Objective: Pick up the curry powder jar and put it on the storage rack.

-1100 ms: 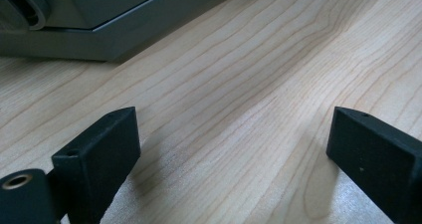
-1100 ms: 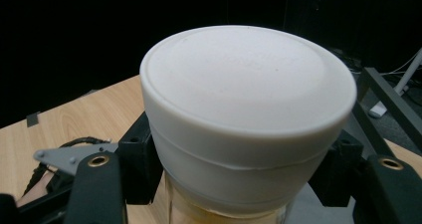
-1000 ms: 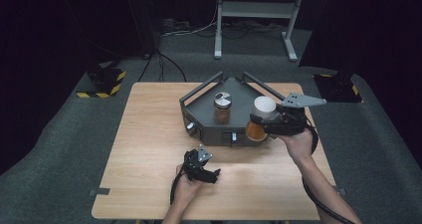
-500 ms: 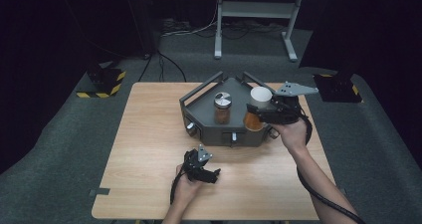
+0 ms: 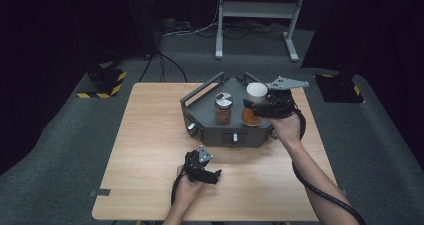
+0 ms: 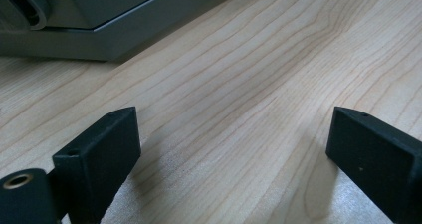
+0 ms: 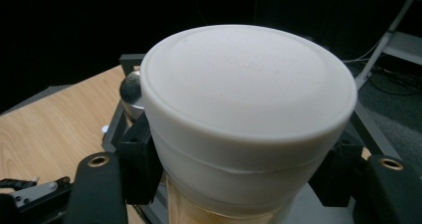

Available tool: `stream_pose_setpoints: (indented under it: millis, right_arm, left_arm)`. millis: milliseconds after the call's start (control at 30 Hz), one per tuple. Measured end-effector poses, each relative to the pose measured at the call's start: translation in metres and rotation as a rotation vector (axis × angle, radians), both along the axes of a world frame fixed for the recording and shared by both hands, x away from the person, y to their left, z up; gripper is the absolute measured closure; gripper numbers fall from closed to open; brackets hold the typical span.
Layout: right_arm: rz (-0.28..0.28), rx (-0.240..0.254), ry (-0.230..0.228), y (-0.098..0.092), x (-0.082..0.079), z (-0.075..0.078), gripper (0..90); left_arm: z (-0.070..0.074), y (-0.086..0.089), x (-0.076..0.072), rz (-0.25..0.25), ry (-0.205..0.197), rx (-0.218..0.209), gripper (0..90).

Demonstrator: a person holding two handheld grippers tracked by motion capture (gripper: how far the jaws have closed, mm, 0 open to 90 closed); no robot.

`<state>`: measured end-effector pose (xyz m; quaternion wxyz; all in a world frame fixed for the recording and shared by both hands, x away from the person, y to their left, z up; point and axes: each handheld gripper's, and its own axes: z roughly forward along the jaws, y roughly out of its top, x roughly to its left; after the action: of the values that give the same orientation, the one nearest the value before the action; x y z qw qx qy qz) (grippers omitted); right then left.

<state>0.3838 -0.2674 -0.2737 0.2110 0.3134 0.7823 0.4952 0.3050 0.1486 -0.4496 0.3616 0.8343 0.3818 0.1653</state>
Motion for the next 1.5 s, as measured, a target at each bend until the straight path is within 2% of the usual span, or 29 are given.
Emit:
stream_pose_setpoints:
  millis: [200,733,900,1067,1500]
  right_arm:
    - [-0.030,0.002,0.021,0.005,0.007,-0.005,35.2]
    - [-0.064,-0.020,0.038,0.014,0.015,-0.018,35.2]
    - [-0.060,-0.025,0.035,0.014,0.015,-0.021,35.1]
    - [-0.053,-0.037,0.013,0.015,0.012,-0.023,35.1]
    - [-0.039,-0.028,0.019,0.011,0.010,-0.026,34.8]
  left_arm:
    - [0.000,0.000,0.000,0.000,0.000,0.000,6.9]
    - [0.000,0.000,0.000,0.000,0.000,0.000,6.9]
    - [0.000,0.000,0.000,0.001,0.000,0.000,7.0]
    - [0.000,0.000,0.000,0.001,0.000,0.000,7.0]
    - [0.000,0.000,0.000,0.001,0.000,0.001,7.0]
